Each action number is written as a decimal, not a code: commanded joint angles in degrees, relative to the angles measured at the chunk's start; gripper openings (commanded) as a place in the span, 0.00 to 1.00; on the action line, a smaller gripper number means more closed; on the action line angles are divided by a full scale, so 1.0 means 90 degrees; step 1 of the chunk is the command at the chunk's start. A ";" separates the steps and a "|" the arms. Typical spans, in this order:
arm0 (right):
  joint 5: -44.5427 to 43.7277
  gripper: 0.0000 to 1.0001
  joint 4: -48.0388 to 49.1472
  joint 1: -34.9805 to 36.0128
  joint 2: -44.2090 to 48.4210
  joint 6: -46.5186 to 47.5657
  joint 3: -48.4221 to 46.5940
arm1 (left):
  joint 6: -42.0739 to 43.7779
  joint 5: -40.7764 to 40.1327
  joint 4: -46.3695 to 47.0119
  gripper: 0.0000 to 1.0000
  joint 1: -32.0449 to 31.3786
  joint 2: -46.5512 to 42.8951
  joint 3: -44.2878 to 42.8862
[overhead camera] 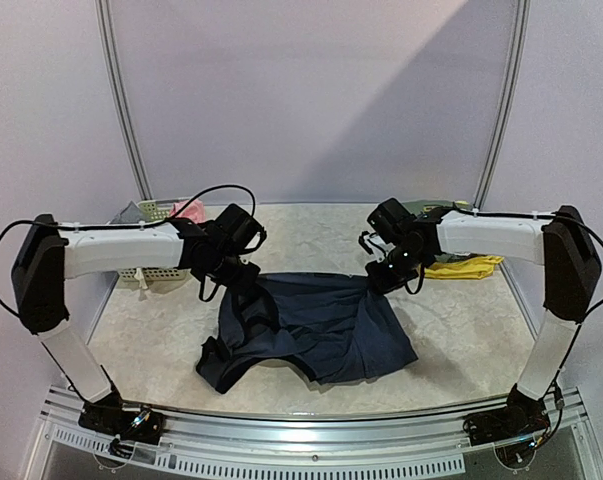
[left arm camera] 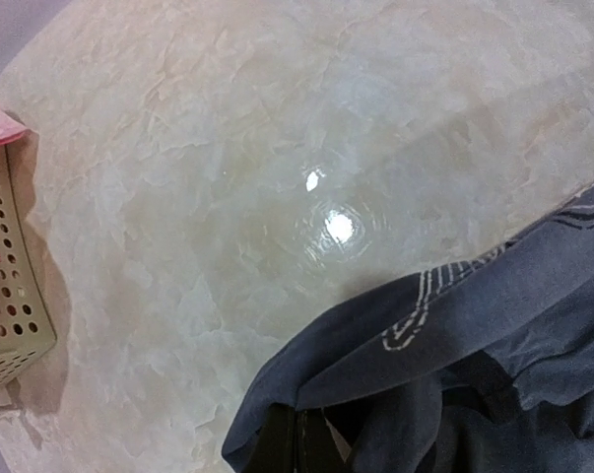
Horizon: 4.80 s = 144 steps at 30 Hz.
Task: Fold and stack the mixed laundry pile
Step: Adjust the crumpled tank top at the center of the board, then pick up the crumpled tank top from the center of the board.
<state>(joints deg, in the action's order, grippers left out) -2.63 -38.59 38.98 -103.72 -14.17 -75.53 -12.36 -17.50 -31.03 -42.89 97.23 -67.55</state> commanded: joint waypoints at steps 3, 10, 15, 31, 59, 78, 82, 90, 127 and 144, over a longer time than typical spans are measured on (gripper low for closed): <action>-0.0421 0.33 0.0080 -0.0313 -0.0330 -0.0177 -0.0378 | 0.0138 0.0041 0.0514 0.07 0.0357 0.0742 -0.0373; -0.0801 0.58 -0.0109 -0.0325 0.0249 -0.0259 -0.0203 | -0.0045 -0.0269 0.0661 0.75 0.0296 0.0489 -0.0184; -0.0553 0.60 0.0125 -0.0221 0.1065 -0.0334 0.0477 | -0.0066 -0.0392 0.0423 0.73 -0.0165 -0.0401 0.0277; -0.0039 0.59 0.1022 -0.0093 0.2733 -0.0442 0.1937 | -0.0927 0.1407 0.2192 0.44 -0.0605 -0.0235 0.1512; 0.0058 0.57 0.1110 -0.0094 0.2543 -0.0361 0.2152 | -0.1167 0.1542 0.2686 0.30 -0.0586 0.0918 0.1200; 0.0451 0.56 0.1113 0.0375 0.2776 -0.0305 0.2220 | -0.0855 0.0905 0.2396 0.00 -0.0561 -0.0521 0.1213; 0.0672 0.56 0.1126 0.0589 0.2902 -0.0320 0.2366 | -0.0773 0.0751 0.2303 0.00 -0.0507 -0.0676 0.1148; 0.1181 0.54 0.1075 0.1659 0.2894 -0.0198 0.2682 | -0.0715 0.0549 0.2386 0.00 -0.0307 -0.0849 0.1060; 0.0024 0.30 0.1376 0.2677 0.1525 -0.0798 0.3173 | -0.0632 0.0639 0.2190 0.00 0.0030 -0.0384 0.0670; -0.0445 0.34 0.1010 0.2798 0.1320 -0.1062 0.2779 | -0.0614 0.0569 0.2134 0.00 0.0039 -0.0336 0.0640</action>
<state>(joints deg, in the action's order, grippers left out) -3.01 -27.42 63.37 -91.64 -22.09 -48.25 -18.44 -12.10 -11.29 -43.40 93.03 -60.71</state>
